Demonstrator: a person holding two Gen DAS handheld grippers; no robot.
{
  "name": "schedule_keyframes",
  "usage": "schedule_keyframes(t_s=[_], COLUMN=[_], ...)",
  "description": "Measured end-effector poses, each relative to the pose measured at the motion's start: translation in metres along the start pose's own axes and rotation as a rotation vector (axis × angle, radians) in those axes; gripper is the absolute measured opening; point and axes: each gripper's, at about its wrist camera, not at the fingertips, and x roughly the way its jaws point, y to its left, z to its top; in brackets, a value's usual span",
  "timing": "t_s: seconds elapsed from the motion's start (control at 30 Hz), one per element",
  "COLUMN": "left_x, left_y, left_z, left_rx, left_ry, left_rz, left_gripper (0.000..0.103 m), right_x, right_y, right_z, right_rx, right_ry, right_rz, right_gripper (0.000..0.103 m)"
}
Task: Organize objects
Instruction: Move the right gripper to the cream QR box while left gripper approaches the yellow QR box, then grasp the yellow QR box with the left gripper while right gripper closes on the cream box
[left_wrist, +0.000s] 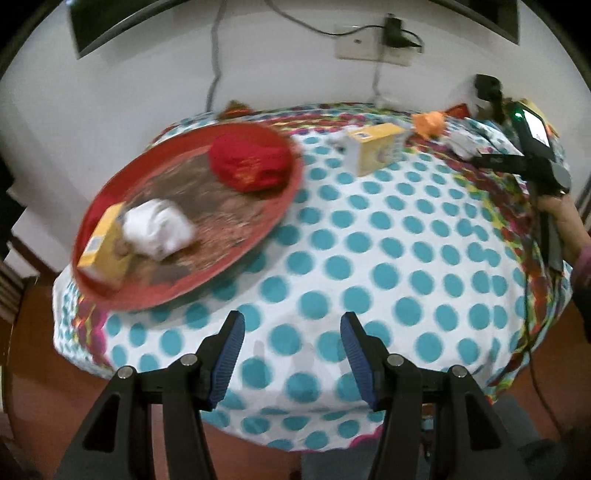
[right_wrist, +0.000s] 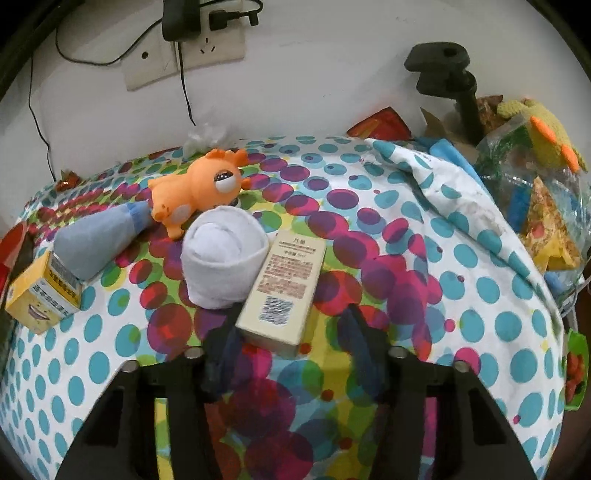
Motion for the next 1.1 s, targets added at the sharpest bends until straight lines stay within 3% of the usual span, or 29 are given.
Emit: schedule_keyframes(t_s=[0.03,0.17,0.47,0.73,0.97,1.1], left_x=[0.003,0.014,0.053,0.077,0.098,0.116], left_y=[-0.006,-0.022,-0.042,-0.052,-0.054,-0.060], left_z=[0.005,0.022,0.068,0.119,0.164,0.176], left_rx=[0.014,0.044,0.072,0.174,0.260,0.303], left_ry=[-0.001,0.002,0.016,0.008,0.071,0.116], left_rz=[-0.020,-0.065,-0.151,-0.221,-0.257,-0.223], left_gripper=[0.055,0.055,0.055,0.055,0.055,0.055], right_x=[0.000,0.000,-0.001,0.000,-0.001,-0.001], right_y=[-0.001,-0.003,0.000,0.002,0.002,0.002], right_z=[0.000,0.000,0.000,-0.002,-0.001,0.000], right_rx=[-0.007,0.004,-0.016,-0.029,-0.026,-0.022], right_ry=[-0.002,-0.004,-0.002,-0.003,-0.002,0.001], right_rz=[-0.004,0.002,-0.020,-0.035,-0.031,-0.028], right_gripper=[0.034,0.032,0.032,0.032,0.032,0.032])
